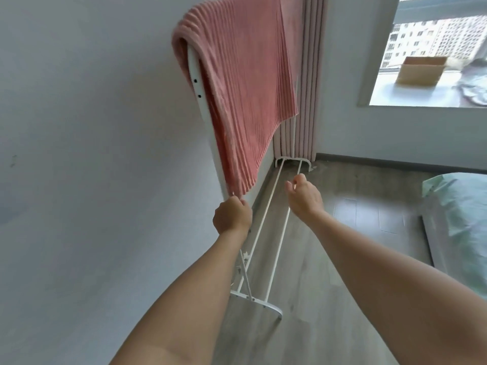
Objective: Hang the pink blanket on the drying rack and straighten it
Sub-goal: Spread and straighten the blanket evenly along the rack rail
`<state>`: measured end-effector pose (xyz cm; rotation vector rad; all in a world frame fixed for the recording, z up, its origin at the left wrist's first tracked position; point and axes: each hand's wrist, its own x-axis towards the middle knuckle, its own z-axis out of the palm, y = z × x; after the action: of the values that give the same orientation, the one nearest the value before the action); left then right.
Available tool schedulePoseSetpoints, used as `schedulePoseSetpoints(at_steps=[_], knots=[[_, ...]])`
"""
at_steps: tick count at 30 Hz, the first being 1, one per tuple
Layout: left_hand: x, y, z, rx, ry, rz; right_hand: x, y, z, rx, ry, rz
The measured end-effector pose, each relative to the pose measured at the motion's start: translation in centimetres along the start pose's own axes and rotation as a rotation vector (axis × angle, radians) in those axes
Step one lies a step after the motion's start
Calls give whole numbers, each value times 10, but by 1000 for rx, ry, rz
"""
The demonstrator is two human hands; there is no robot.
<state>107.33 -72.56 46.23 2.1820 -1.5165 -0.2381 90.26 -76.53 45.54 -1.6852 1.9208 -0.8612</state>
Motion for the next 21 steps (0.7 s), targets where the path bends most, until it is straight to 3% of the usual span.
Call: schedulePoseSetpoints(at_steps=[4,13,21], knots=[[-7,72,37,71,-143,39,32,63,-42,-56,-53,86],[5,266,126,130,-213,157,133,189,-170,-161,-59,162],[93,415,247,94,-315,225,279,277,-228,-242,-44,250]])
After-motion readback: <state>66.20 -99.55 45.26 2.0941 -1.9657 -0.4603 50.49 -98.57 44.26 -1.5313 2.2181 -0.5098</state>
